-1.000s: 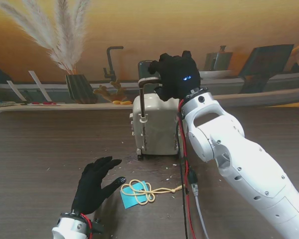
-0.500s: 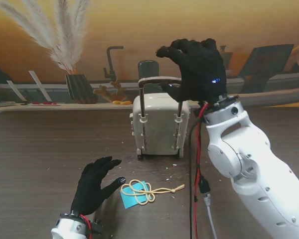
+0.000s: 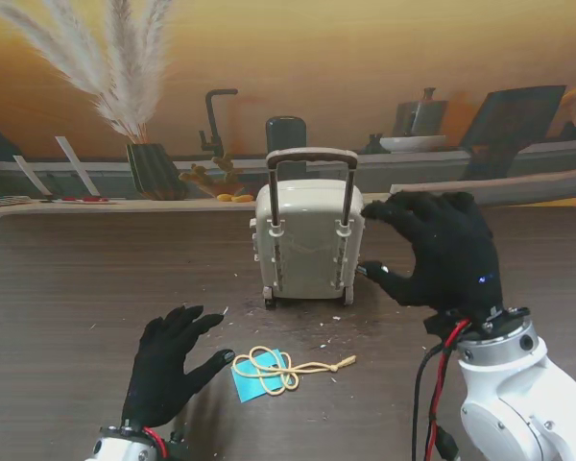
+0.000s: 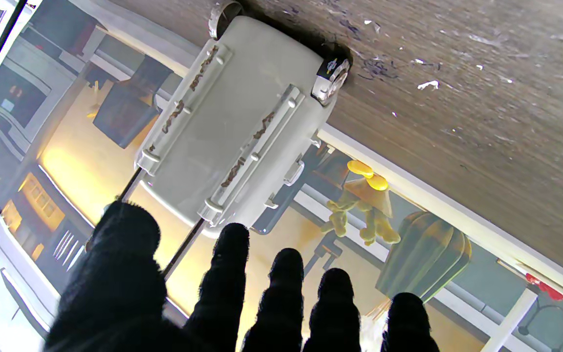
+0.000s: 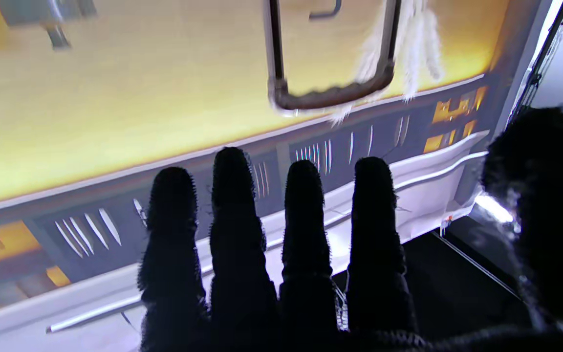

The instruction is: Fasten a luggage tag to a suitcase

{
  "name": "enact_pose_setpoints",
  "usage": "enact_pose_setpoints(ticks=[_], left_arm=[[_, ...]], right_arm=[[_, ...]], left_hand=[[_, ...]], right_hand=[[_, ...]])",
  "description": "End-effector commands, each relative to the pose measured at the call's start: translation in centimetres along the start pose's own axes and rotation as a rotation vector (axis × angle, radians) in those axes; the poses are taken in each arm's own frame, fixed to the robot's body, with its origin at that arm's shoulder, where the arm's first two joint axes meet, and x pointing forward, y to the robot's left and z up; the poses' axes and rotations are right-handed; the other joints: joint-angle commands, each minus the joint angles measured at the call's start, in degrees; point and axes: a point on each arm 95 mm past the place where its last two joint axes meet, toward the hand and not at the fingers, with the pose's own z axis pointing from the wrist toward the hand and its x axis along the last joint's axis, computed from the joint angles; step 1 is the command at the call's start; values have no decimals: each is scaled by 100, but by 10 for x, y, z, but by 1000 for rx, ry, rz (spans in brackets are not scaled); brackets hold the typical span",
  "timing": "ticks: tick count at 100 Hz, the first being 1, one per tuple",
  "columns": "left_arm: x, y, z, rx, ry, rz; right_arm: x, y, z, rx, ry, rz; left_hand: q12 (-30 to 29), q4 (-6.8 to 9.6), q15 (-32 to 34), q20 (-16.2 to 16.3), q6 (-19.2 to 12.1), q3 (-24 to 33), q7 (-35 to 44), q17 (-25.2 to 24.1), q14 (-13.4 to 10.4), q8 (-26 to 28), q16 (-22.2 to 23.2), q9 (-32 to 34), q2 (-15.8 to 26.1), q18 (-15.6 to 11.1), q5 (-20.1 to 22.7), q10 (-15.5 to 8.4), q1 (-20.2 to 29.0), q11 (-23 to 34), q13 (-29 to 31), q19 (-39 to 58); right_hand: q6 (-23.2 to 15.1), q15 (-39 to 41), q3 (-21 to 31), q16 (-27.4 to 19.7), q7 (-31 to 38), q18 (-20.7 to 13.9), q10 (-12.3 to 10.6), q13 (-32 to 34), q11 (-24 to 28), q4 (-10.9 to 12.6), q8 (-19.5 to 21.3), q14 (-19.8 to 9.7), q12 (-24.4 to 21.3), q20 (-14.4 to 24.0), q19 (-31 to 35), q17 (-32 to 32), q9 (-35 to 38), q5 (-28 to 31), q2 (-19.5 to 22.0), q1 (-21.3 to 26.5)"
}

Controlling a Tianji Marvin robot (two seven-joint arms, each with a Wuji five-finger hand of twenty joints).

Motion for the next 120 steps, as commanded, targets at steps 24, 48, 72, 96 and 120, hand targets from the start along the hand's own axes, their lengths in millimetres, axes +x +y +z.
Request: enact_pose_setpoints(ticks=[24,48,72,96,120], left_arm=[[10,-10,-12,6,-4,25],[10,-13,-14,8,-6,23],[11,-13,-14,5,-4,22],[10,-13,-13,-1,0,19],[10,-12,-12,-7,3,15]], right_arm=[[15,-67,-51,181,-24,15],[28,-109,-68,318,-8,26],[37,-144,-77,427,29,-3],[35,-170,-81,561,20,-41],[32,-197,-84,681,11,-78]], left_hand=[[-113,31,33,55,54,-65,-9,23,-74,12,-151,71,-97,-499,155,1,248,7,141,-55],[-108,27,34,53,61,-61,-12,15,-74,19,-147,79,-107,-505,177,-2,279,6,142,-62],[-107,24,34,50,56,-62,-11,13,-74,26,-147,78,-113,-509,187,-6,291,4,140,-66],[-106,23,38,47,61,-67,-10,12,-65,30,-145,84,-109,-508,194,-9,290,5,148,-69],[-105,23,37,45,63,-67,-11,16,-69,34,-145,82,-108,-513,196,0,295,5,144,-70]], right_hand=[[120,337,291,253,223,144,59,374,331,211,243,7,284,113,318,228,300,334,-242,317],[127,388,401,278,255,166,55,395,414,214,284,19,329,96,361,243,354,374,-241,308],[92,296,413,225,248,175,33,310,338,218,297,24,288,36,295,165,268,336,-222,270],[101,221,272,193,112,102,71,108,280,225,246,-41,256,3,239,22,-6,91,-41,207],[118,250,157,205,102,50,114,-43,289,259,227,-87,249,5,226,-85,-199,83,68,201]])
